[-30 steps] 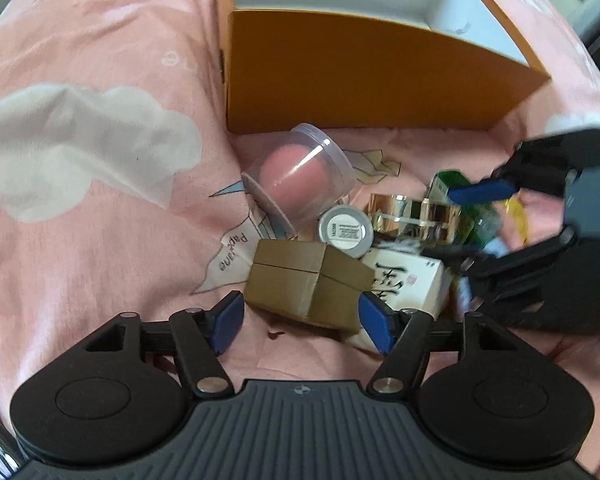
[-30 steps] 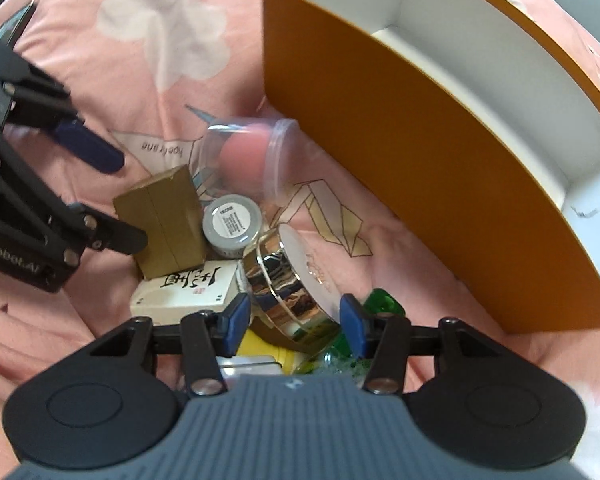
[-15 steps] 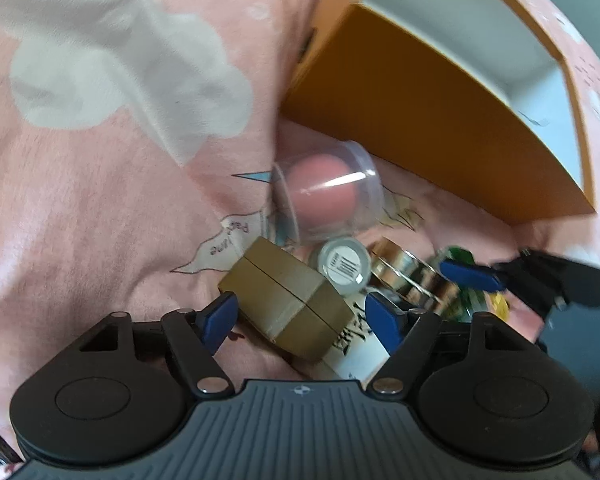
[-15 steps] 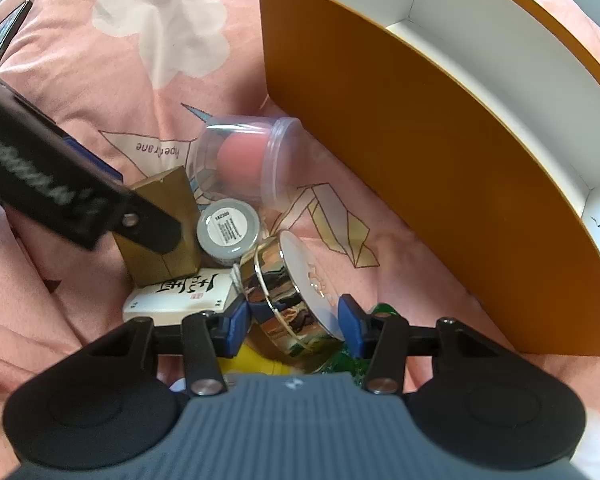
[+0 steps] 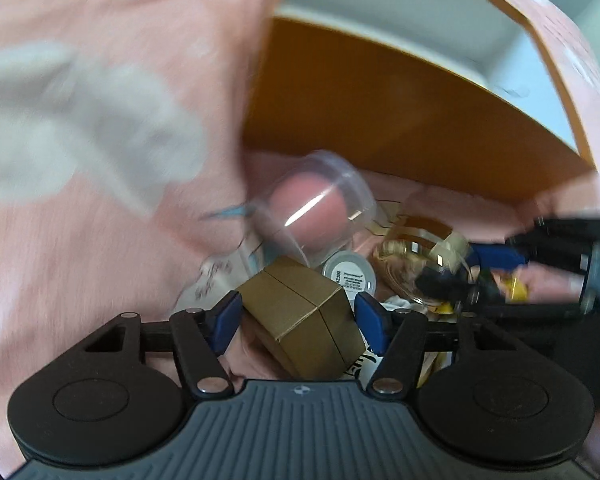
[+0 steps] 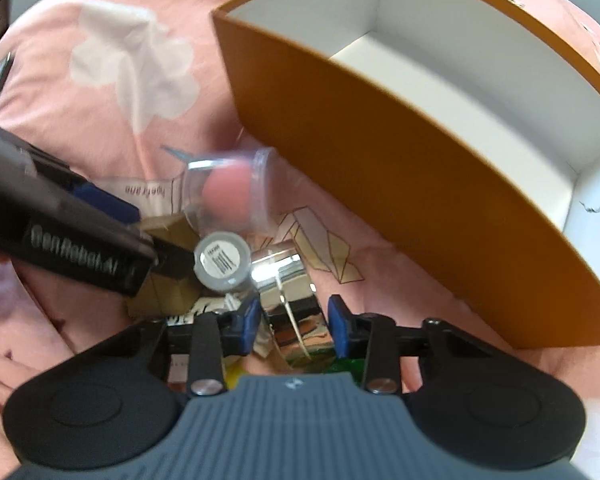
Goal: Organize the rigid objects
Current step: 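Grasp the gold cube box with the left tool while the right tool grasps the gold-rimmed jar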
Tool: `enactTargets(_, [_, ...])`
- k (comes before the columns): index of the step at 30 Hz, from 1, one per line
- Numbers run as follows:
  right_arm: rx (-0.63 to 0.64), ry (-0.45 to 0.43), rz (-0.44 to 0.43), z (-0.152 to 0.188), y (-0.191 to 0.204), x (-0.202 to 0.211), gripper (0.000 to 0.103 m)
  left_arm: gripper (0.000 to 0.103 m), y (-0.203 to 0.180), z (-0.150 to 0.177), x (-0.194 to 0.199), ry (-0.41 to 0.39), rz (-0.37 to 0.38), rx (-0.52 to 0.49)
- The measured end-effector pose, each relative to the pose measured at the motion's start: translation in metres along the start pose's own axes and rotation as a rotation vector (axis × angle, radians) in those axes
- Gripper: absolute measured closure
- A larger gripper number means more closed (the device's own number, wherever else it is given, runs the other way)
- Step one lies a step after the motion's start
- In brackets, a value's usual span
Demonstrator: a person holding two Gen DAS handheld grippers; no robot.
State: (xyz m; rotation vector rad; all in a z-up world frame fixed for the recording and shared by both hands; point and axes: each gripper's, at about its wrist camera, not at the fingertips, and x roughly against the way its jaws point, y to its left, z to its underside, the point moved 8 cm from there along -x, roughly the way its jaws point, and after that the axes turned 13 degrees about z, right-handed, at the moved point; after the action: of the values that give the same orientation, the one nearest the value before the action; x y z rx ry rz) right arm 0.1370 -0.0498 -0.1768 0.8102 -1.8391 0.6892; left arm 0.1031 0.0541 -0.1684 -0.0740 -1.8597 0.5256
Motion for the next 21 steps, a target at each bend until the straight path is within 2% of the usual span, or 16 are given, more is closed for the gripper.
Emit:
enactTargets(3, [-0.075,0.005,-0.039,-0.001,-0.006,0.003,0.073,0.033,0.002,0.002,-0.001,0.029,-0.003,-0.002])
enactTargets(5, [-0.084,0.014,-0.040,-0.001,-0.005,0.001,0.073,0.029,0.011,0.004,0.001,0.040,0.002,0.065])
enactTargets(8, [-0.102,0.025,-0.044,0.001,-0.006,-0.005,0.073,0.028,0.019,0.011,0.004,0.053,0.032,0.156])
enactTargets(12, [-0.133,0.006,-0.050,-0.002,-0.011,-0.005,0.066,0.029,0.017,0.017,-0.004,0.074,0.031,0.159])
enactTargets(14, [-0.138,-0.005,-0.055,-0.005,-0.012,-0.003,0.066,0.033,0.017,0.019,-0.011,0.099,0.056,0.180])
enactTargets(18, [-0.153,-0.006,-0.068,-0.008,-0.011,-0.004,0.066,0.038,0.019,0.018,-0.011,0.052,0.063,0.211])
enactTargets(21, [-0.170,0.001,-0.065,-0.005,-0.011,-0.007,0.072,0.042,0.013,0.018,-0.002,0.028,0.038,0.153])
